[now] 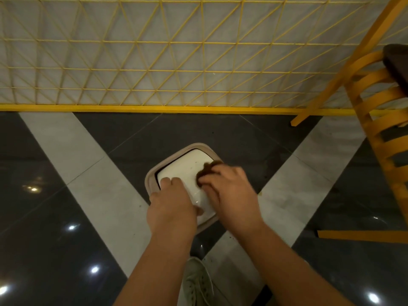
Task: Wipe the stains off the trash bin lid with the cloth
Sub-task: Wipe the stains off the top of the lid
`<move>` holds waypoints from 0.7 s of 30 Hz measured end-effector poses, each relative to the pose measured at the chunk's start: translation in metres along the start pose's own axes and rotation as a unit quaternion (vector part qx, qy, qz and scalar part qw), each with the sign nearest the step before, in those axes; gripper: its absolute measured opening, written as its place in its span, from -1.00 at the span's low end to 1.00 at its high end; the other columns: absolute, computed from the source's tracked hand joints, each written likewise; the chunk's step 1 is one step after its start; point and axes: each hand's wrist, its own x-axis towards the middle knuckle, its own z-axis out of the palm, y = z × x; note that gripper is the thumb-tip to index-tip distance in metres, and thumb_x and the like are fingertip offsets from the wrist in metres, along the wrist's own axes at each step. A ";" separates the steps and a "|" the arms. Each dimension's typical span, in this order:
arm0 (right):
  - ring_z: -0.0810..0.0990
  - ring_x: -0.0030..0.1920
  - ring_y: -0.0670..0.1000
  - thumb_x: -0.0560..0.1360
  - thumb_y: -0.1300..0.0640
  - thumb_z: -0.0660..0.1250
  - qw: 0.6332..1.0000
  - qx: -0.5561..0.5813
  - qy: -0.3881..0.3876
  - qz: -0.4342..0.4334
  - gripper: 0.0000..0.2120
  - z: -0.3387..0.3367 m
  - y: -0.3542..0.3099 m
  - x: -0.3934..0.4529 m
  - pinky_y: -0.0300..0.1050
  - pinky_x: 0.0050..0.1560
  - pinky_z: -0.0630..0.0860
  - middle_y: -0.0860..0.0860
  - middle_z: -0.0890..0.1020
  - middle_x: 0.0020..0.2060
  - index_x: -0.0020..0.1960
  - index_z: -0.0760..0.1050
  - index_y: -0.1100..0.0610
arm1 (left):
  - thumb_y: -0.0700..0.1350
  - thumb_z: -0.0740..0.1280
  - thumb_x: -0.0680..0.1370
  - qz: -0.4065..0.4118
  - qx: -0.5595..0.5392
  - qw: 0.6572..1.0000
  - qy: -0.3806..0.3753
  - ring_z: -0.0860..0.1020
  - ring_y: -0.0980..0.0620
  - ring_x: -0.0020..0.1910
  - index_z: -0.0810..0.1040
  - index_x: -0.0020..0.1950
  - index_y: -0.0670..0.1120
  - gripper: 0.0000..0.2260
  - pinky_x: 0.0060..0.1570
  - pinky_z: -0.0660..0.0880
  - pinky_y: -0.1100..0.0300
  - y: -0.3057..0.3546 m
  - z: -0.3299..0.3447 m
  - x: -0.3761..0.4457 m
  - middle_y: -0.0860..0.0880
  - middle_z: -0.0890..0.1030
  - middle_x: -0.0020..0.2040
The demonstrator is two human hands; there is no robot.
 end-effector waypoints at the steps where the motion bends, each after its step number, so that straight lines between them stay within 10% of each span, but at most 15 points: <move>1: 0.47 0.10 0.00 0.48 0.05 0.37 0.999 0.008 0.002 0.049 -0.82 -0.003 0.007 0.011 -0.19 0.06 0.41 -0.08 0.57 0.09 0.07 0.61 -0.07 | 0.15 0.46 0.40 0.001 -0.004 1.000 -0.011 0.44 -0.08 0.17 0.30 0.33 -0.01 -0.39 -0.09 0.42 0.10 0.000 -0.001 0.001 -0.04 0.33 0.27; 5: 0.47 0.00 -0.14 0.52 0.05 0.32 0.924 0.236 -0.058 0.294 -0.87 -0.018 0.037 0.034 -0.15 0.15 0.41 -0.20 0.54 -0.04 0.03 0.58 -0.12 | 0.13 0.47 0.39 0.018 -0.015 0.999 -0.030 0.41 -0.11 0.24 0.24 0.38 0.02 -0.33 0.07 0.48 0.04 -0.007 -0.007 0.006 -0.05 0.27 0.35; 10: 0.57 0.00 -0.15 0.50 0.08 0.36 0.850 0.379 -0.122 0.346 -0.88 -0.011 0.037 -0.004 -0.20 0.08 0.48 -0.18 0.61 -0.07 -0.03 0.57 -0.13 | 0.04 0.54 0.33 0.010 -0.046 0.999 -0.024 0.40 -0.12 0.23 0.15 0.44 0.09 -0.19 0.08 0.48 0.02 -0.034 -0.015 0.014 -0.05 0.16 0.38; 16: 0.56 -0.04 -0.20 0.45 0.10 0.42 0.848 0.371 -0.177 0.333 -0.87 0.017 0.005 -0.069 -0.36 -0.01 0.48 -0.21 0.58 -0.05 -0.08 0.60 -0.13 | 0.01 0.55 0.33 -0.062 -0.063 0.996 0.015 0.43 -0.16 0.23 0.09 0.51 0.04 -0.11 0.07 0.48 -0.06 -0.061 -0.021 0.013 -0.09 0.30 0.33; 21: 0.54 -0.03 -0.25 0.47 0.10 0.40 0.884 0.330 -0.050 0.329 -0.83 0.008 0.017 -0.062 -0.26 0.08 0.49 -0.23 0.59 -0.04 -0.07 0.57 -0.19 | 0.20 0.55 0.25 -0.069 -0.161 0.984 -0.039 0.40 -0.17 0.27 0.06 0.50 0.06 -0.03 0.16 0.45 -0.11 -0.061 -0.012 0.011 -0.07 0.29 0.35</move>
